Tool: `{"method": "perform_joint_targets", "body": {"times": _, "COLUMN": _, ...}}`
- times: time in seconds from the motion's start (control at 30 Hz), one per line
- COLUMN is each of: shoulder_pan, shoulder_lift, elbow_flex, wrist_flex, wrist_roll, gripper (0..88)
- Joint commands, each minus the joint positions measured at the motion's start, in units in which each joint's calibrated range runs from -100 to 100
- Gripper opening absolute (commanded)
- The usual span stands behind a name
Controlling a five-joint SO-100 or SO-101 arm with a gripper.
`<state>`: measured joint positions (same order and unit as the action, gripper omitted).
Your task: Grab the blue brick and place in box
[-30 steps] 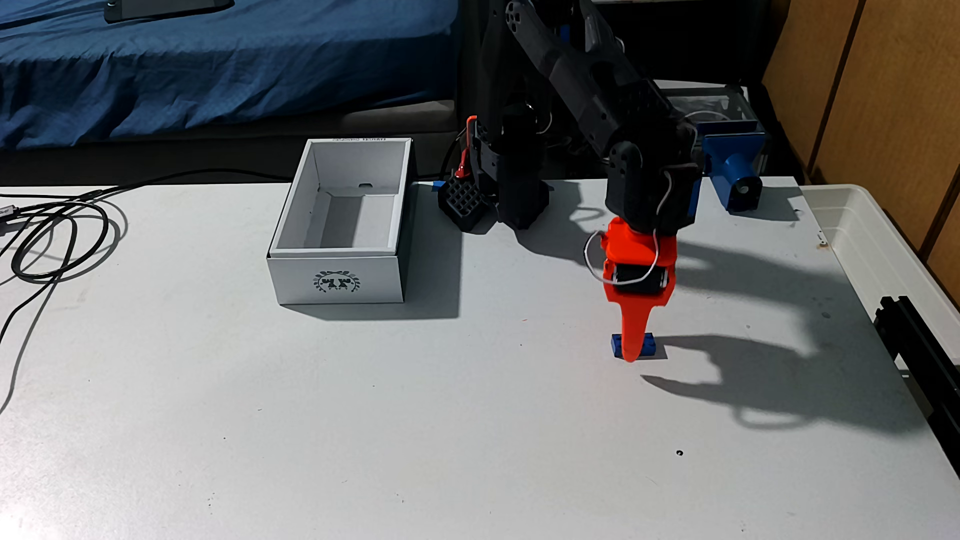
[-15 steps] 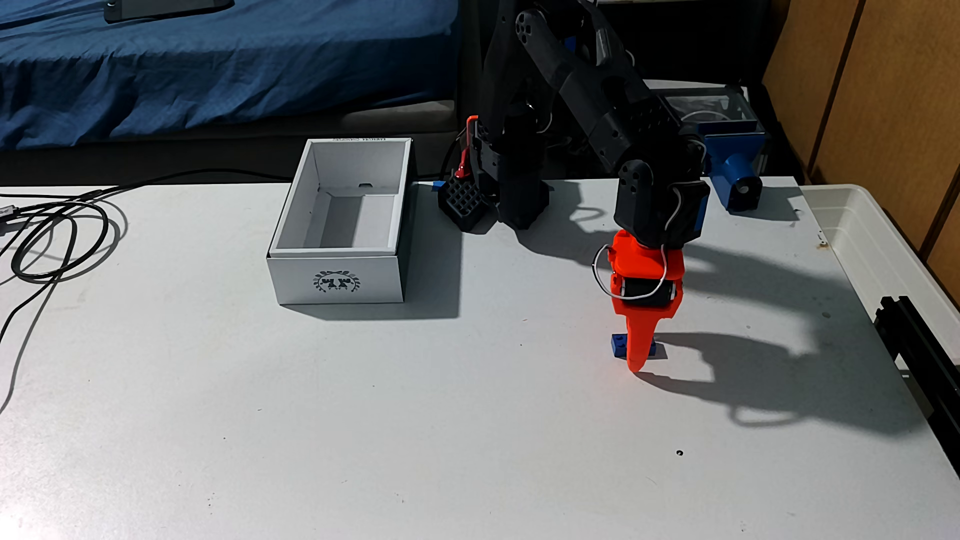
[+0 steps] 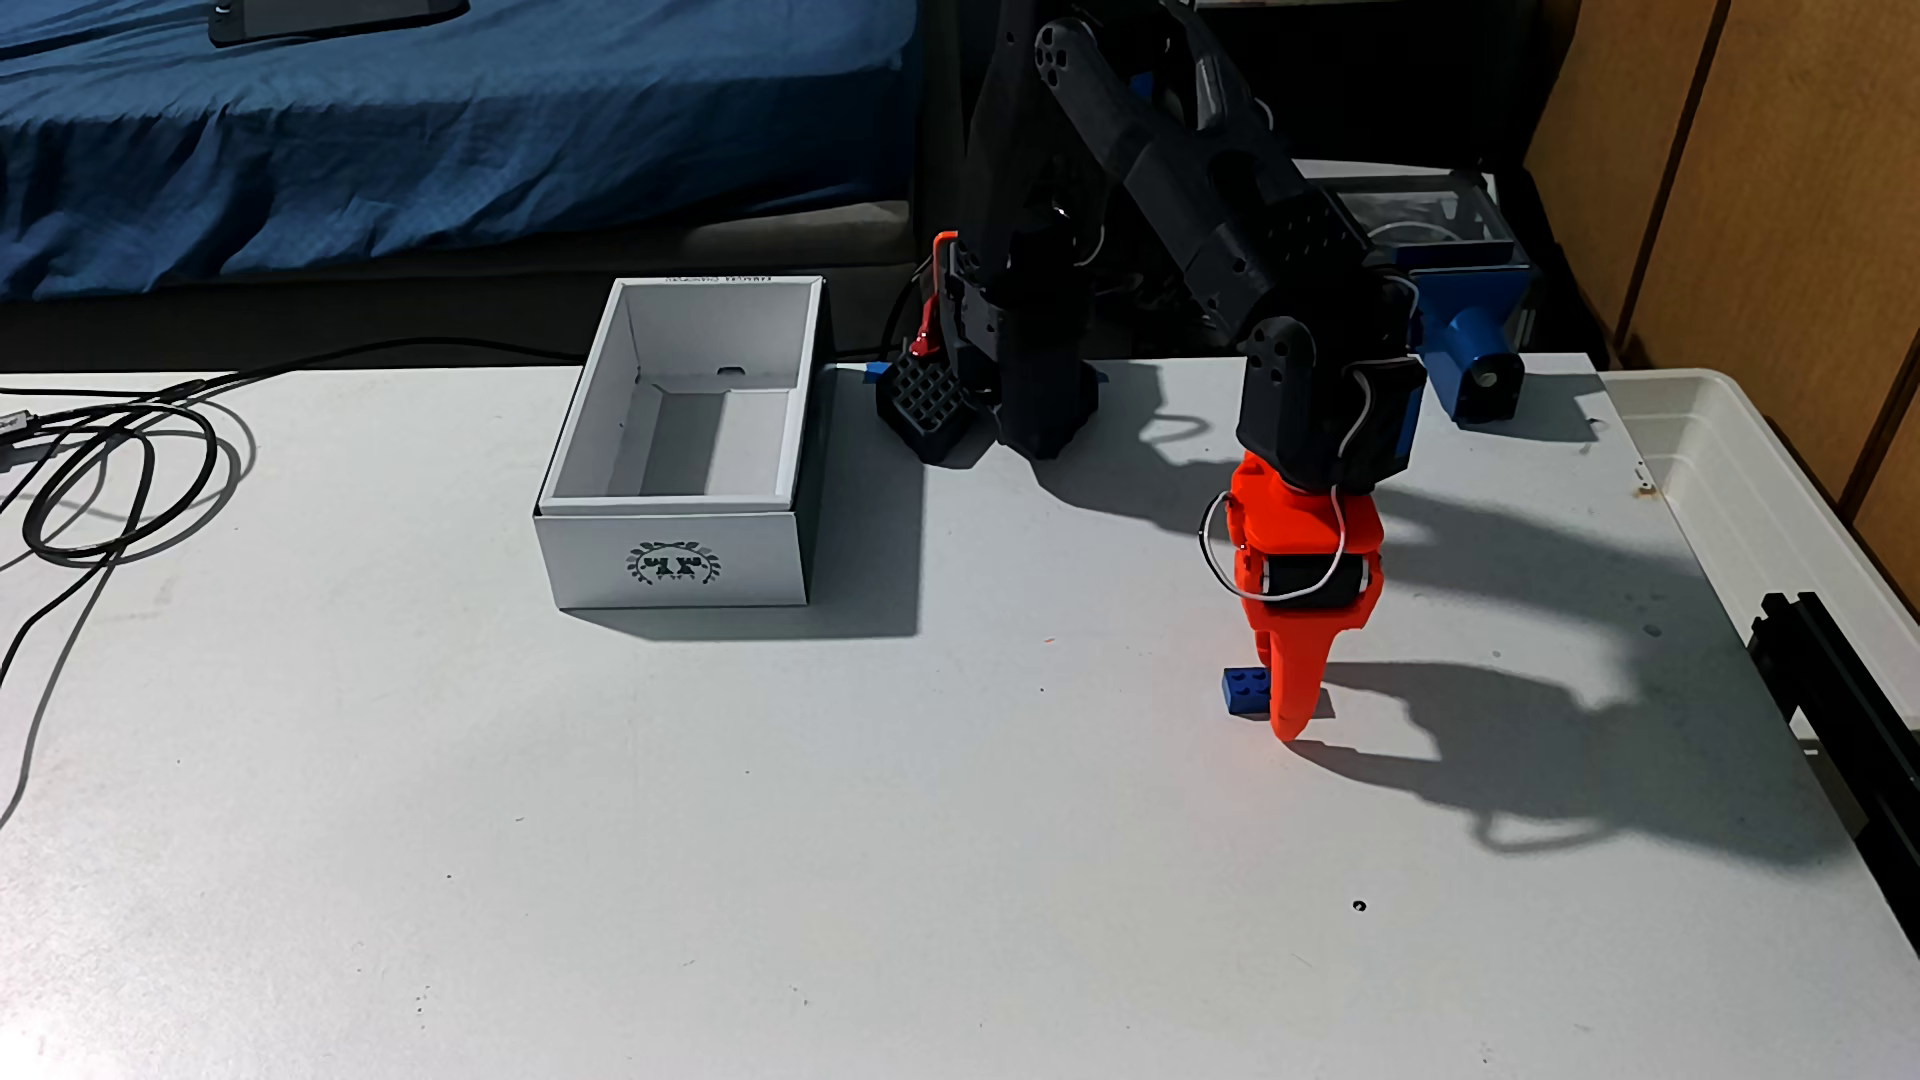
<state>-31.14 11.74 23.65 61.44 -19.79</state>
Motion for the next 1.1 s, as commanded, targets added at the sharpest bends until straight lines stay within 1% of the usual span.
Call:
{"method": "perform_joint_targets", "body": {"times": 0.0, "shoulder_pan": -0.06, "shoulder_lift": 0.14, "elbow_flex": -0.58, "wrist_flex": 0.47, "wrist_roll": 0.66, "gripper": 18.9}}
{"method": "perform_joint_targets", "body": {"times": 0.2, "shoulder_pan": 0.09, "shoulder_lift": 0.14, "elbow_flex": -0.49, "wrist_flex": 0.73, "wrist_roll": 0.66, "gripper": 18.3}}
{"method": "perform_joint_targets", "body": {"times": 0.37, "shoulder_pan": 0.16, "shoulder_lift": -0.28, "elbow_flex": -0.67, "wrist_flex": 1.85, "wrist_roll": 0.66, "gripper": 11.4}}
{"method": "perform_joint_targets", "body": {"times": 0.6, "shoulder_pan": 1.05, "shoulder_lift": 0.06, "elbow_flex": -0.76, "wrist_flex": 1.85, "wrist_roll": 0.66, "gripper": 10.3}}
{"method": "perform_joint_targets", "body": {"times": 0.73, "shoulder_pan": 1.2, "shoulder_lift": 0.14, "elbow_flex": -1.02, "wrist_flex": 1.77, "wrist_roll": 0.66, "gripper": 2.9}}
{"method": "perform_joint_targets", "body": {"times": 0.8, "shoulder_pan": 1.2, "shoulder_lift": 0.14, "elbow_flex": -1.11, "wrist_flex": 1.68, "wrist_roll": 0.66, "gripper": 1.5}}
{"method": "perform_joint_targets", "body": {"times": 1.07, "shoulder_pan": 2.47, "shoulder_lift": -0.7, "elbow_flex": -1.29, "wrist_flex": 1.77, "wrist_roll": 0.61, "gripper": 1.0}}
